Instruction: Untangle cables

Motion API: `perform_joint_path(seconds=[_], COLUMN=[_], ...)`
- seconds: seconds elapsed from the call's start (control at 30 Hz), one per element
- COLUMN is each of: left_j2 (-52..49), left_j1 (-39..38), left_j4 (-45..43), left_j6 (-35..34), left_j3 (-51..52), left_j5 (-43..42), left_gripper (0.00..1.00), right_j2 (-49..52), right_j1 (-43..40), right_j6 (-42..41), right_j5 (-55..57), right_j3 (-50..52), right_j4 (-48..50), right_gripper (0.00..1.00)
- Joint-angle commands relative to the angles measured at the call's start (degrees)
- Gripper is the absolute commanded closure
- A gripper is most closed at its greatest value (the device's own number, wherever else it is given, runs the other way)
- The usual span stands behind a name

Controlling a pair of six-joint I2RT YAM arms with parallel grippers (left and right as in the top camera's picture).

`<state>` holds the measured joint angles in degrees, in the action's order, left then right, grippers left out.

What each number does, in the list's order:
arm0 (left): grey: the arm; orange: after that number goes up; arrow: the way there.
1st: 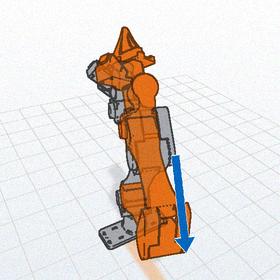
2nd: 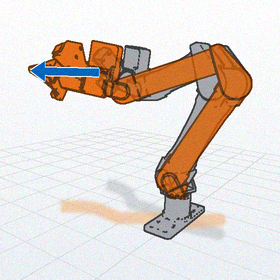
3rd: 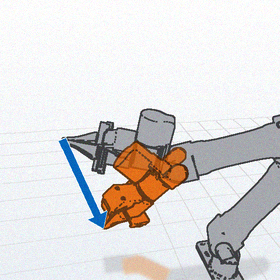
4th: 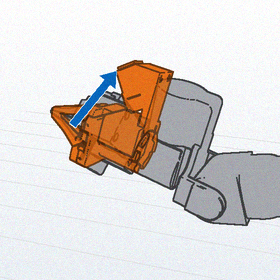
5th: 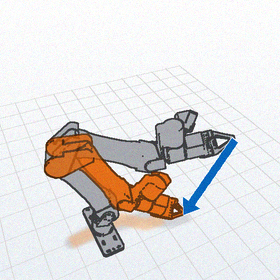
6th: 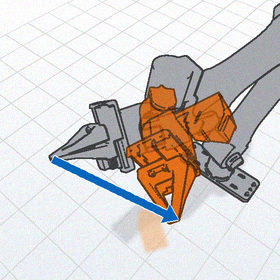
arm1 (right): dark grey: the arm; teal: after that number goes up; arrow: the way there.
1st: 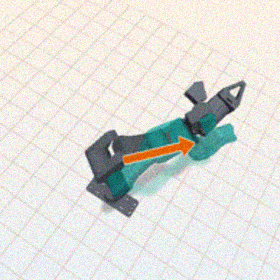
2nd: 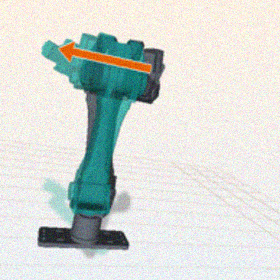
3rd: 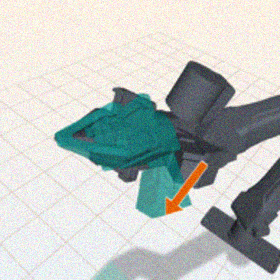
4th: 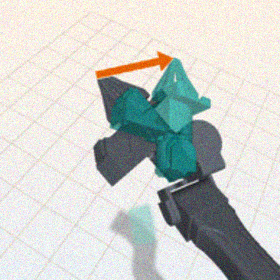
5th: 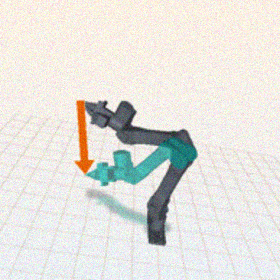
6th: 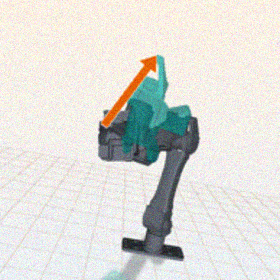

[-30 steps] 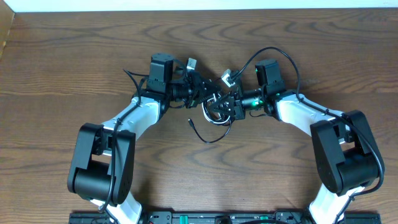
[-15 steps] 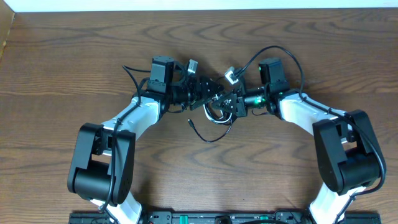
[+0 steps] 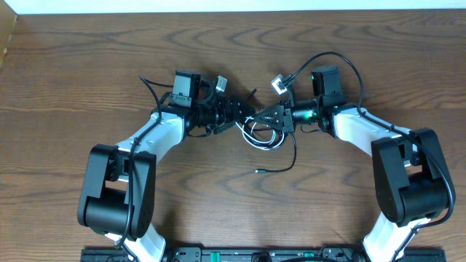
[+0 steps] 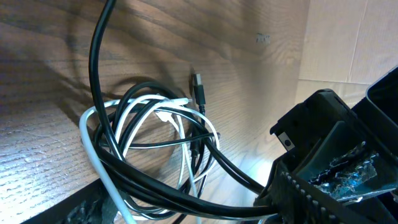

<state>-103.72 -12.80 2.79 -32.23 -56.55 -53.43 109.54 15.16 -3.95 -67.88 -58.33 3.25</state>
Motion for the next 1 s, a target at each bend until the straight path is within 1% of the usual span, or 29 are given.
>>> perform_joint_path(seconds=[0.0, 0.13, 0.3, 0.37, 0.43, 0.5, 0.6, 0.67, 0.7, 0.73, 0.77, 0.8, 0.83, 0.87, 0.93, 0.97], left_j2=[-0.2, -0.2, -0.2, -0.2, -0.2, -0.2, -0.2, -0.2, -0.2, -0.2, -0.2, -0.2, -0.2, -0.2, -0.2, -0.2], left_j1=[0.2, 0.2, 0.2, 0.2, 0.2, 0.2, 0.2, 0.2, 0.2, 0.2, 0.2, 0.2, 0.2, 0.2, 0.3, 0.3], left_j4=[0.2, -0.7, -3.9, -5.6, -7.1, -8.1, -8.6, -8.5, -8.5, -8.5, -8.5, -8.5, -8.5, -8.5, -8.5, -8.5], left_j6=[1.1, -2.8, -7.6, -9.4, -11.0, -12.3, -12.7, -12.7, -12.7, -12.7, -12.7, -12.7, -12.7, -12.9, -13.4, -13.6], left_j3=[-0.7, -0.7, -0.7, -0.7, -0.7, -0.7, -0.7, -0.7, -0.7, -0.7, -0.7, -0.7, -0.7, -0.7, -0.7, -0.7], left_j5=[0.6, 0.5, -1.7, -3.1, -4.0, -4.0, -4.0, -4.0, -4.0, -4.0, -4.0, -4.0, -4.0, -4.0, -4.0, -4.0], left_gripper=[0.21, 0.22, 0.31, 0.41, 0.56, 0.65, 0.78, 0.91, 0.92, 0.92, 0.93, 0.92, 0.92, 0.93, 0.93, 0.92], right_j2=[0.0, 0.0, 0.0, 0.0, 0.0, 0.0, 0.0, 0.0, 0.0, 0.0, 0.0, 0.0, 0.0, 0.0, 0.0, 0.0], right_j1=[-0.5, -0.5, -0.4, -0.3, 0.0, 0.4, 1.0, 1.4, 1.4, 1.4, 1.4, 1.4, 1.3, 1.2, 0.9, 0.9], right_j6=[-0.8, -0.7, -0.7, -0.7, -0.7, -0.7, -0.7, -0.7, -0.7, -0.7, -0.7, -0.7, -0.7, -0.7, -0.7, -0.4], right_j5=[-1.0, -1.0, -1.0, -1.0, -1.0, -1.0, -1.0, -1.0, -1.0, -1.0, -1.0, -1.0, -1.0, -1.0, -1.0, -1.1], right_j3=[0.0, 0.0, 0.0, 0.0, 0.0, 0.0, 0.0, 0.0, 0.0, 0.0, 0.0, 0.0, 0.0, 0.0, 0.0, 0.0], right_j4=[0.0, -0.9, -1.4, -1.4, -1.4, -1.4, -1.4, -1.3, -1.3, -1.3, -1.3, -1.3, -1.4, -1.3, -1.3, -1.3], right_gripper=[0.99, 0.99, 0.99, 0.99, 0.99, 0.99, 0.99, 0.99, 0.94, 0.84, 0.67, 0.59, 0.43, 0.35, 0.24, 0.21])
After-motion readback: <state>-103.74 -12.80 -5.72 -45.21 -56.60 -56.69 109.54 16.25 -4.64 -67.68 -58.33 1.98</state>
